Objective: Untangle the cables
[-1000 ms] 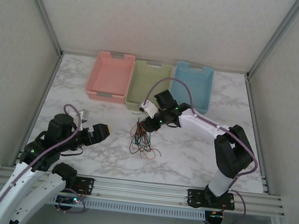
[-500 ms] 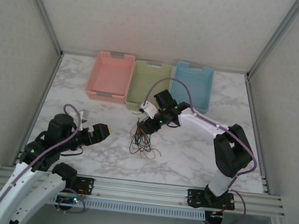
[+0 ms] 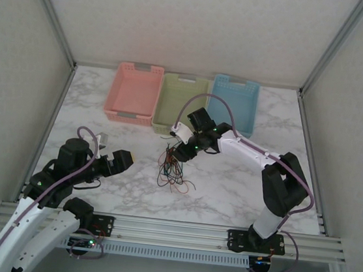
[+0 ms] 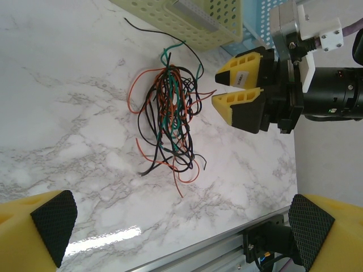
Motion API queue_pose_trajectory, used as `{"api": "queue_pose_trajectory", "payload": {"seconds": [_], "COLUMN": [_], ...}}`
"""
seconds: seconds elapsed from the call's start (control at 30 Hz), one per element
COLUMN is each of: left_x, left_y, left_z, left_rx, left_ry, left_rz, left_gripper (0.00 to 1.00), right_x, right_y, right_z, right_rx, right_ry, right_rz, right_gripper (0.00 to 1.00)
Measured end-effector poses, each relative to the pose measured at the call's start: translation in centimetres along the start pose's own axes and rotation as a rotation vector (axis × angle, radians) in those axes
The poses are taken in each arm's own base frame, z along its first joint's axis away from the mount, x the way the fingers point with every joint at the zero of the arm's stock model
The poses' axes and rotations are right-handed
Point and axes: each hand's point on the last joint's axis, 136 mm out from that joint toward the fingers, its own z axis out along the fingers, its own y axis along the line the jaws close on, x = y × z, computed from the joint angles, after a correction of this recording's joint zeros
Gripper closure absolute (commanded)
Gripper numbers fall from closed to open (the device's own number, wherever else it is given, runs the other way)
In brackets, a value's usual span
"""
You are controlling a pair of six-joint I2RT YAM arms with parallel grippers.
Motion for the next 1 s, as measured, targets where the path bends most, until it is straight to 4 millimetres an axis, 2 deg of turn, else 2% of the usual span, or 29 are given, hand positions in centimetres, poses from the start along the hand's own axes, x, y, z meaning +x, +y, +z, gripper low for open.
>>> {"api": "queue_pose_trajectory", "payload": {"seconds": [0.23, 0.3, 0.53, 0.8, 1.0], "left_x": [0.1, 0.1, 0.0, 0.0, 0.1], "left_y": [0.1, 0.1, 0.1, 0.1, 0.1], "left_z": [0.1, 0.1, 0.1, 0.1, 0.1], "left_rx": [-0.002, -0.002, -0.002, -0.002, -0.004], "left_ry": [0.002, 0.002, 0.002, 0.002, 0.004], "left_rz": [-0.001, -0.001, -0.001, -0.001, -0.002], "left_gripper": [0.01, 0.01, 0.0, 0.0, 0.0], "right_x": [0.0, 0.1, 0.6, 0.5, -0.1], "right_y": [-0.8, -0.9, -0.8, -0.2, 0.3], "right_z": [0.8, 0.9, 1.7, 1.6, 1.0], "right_rx": [0.031, 0.033, 0.012, -0.024, -0.044], "right_ry": [0.003, 0.005, 0.03, 0.03, 0.006], "right_rz": [-0.005, -0.004, 0.003, 0.005, -0.001], "right_gripper": [0.52, 0.54, 0.71, 0.99, 1.0]}}
